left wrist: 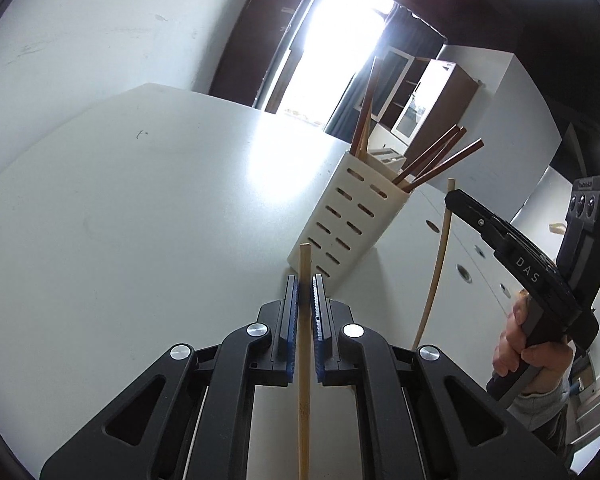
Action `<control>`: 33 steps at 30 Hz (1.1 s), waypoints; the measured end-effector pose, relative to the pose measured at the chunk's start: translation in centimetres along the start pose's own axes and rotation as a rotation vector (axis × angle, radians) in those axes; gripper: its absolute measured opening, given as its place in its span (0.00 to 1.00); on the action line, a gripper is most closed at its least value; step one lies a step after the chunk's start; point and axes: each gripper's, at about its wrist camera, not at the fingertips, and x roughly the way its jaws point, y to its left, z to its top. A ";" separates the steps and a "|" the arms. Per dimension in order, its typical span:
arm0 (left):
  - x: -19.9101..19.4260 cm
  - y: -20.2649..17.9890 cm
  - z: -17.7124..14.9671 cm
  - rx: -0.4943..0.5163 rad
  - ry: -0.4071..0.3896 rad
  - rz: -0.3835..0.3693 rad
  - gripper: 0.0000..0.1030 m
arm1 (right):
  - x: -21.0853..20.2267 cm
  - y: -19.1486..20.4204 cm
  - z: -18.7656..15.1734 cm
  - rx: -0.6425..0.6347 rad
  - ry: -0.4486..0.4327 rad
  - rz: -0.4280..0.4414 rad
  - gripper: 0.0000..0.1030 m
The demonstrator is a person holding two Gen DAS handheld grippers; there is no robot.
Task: Organize utensils
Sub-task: 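Lift both held chopsticks and lower them into the holder's slots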
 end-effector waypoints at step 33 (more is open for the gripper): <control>-2.3 -15.6 19.2 0.198 -0.454 0.070 0.06 | -0.5 -6.1 13.0 0.207 -0.380 -0.094 0.06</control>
